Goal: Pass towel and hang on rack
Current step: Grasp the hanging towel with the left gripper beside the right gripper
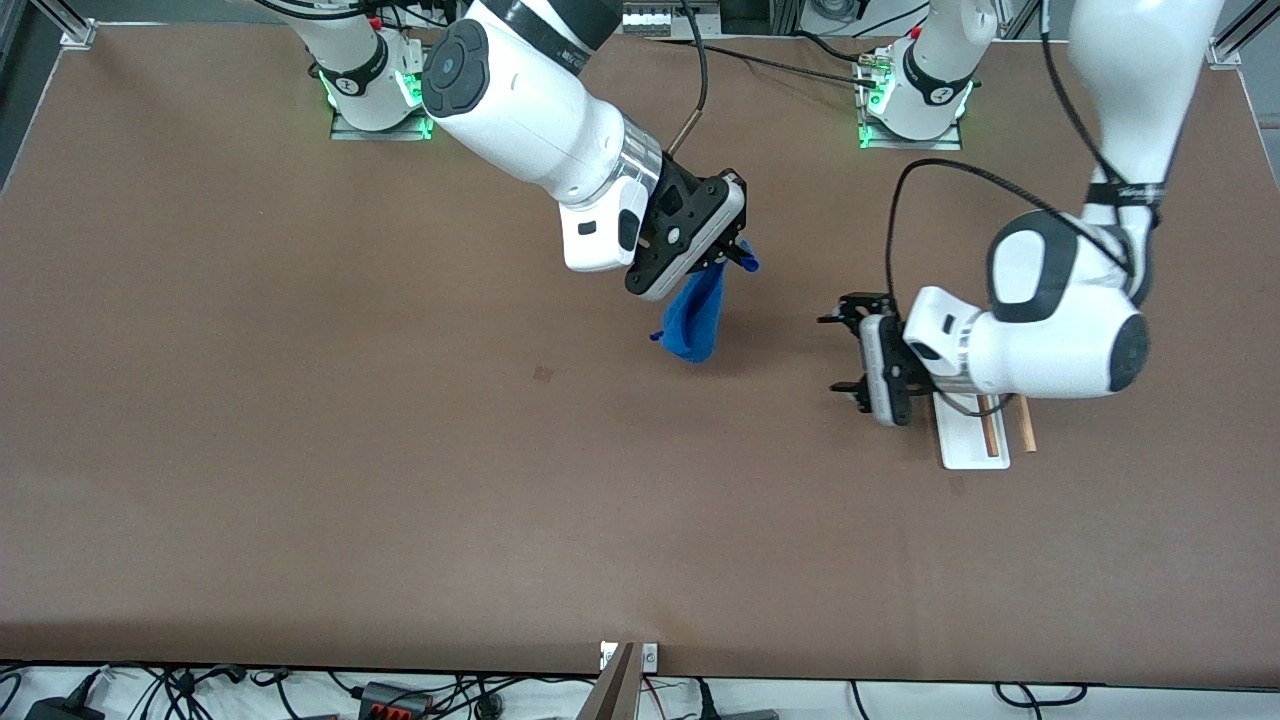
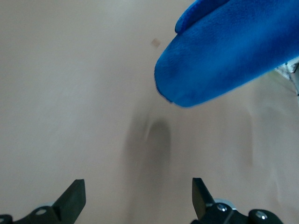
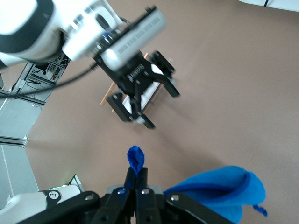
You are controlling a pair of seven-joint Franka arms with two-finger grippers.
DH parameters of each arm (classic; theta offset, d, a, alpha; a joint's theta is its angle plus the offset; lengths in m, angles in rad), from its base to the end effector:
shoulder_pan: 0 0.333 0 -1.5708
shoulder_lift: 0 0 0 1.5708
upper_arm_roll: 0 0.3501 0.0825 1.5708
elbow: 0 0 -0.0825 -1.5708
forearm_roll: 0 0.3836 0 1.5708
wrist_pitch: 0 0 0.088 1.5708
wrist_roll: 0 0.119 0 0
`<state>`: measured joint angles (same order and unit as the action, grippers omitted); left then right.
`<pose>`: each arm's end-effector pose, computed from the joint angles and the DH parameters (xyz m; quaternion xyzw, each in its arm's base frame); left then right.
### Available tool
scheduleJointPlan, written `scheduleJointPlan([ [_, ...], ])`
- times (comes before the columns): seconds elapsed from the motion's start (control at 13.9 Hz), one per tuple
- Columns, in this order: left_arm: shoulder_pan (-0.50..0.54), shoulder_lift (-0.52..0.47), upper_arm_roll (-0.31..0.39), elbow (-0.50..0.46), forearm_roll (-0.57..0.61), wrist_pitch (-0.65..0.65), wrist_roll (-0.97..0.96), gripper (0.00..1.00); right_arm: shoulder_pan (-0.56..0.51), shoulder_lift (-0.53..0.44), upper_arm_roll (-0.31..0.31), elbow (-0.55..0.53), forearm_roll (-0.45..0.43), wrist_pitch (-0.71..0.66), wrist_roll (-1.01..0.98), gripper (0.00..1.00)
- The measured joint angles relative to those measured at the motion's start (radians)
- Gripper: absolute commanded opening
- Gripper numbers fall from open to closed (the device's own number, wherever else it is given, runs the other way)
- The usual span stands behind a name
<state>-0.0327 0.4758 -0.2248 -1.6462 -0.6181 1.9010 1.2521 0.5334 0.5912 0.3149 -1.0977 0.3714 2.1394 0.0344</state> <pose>0.6426 -0.1996 0.3654 0.7698 -0.5396 0.0649 0.3347 0.5606 0.5435 0.5671 -0.8991 -0.2746 -0.1016 0.3255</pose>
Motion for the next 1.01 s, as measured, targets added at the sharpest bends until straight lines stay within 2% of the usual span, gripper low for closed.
scheduleJointPlan([
  [0.14,-0.051,0.043,-0.002,-0.021,-0.102,0.069,0.085,1.0,0.0,0.0,0.0,0.0,0.0,0.001,0.0,0.0],
  [0.29,-0.102,0.08,-0.003,-0.028,-0.156,0.136,0.164,1.0,0.0,0.0,0.0,0.0,0.0,0.002,0.0,0.0],
  [0.58,-0.139,0.091,-0.004,-0.026,-0.194,0.164,0.256,1.0,0.0,0.0,-0.001,0.0,0.0,0.003,0.0,0.0],
  [1.01,-0.155,0.093,-0.004,-0.027,-0.204,0.164,0.287,1.0,0.0,0.0,-0.001,0.0,0.0,0.003,-0.001,0.0],
])
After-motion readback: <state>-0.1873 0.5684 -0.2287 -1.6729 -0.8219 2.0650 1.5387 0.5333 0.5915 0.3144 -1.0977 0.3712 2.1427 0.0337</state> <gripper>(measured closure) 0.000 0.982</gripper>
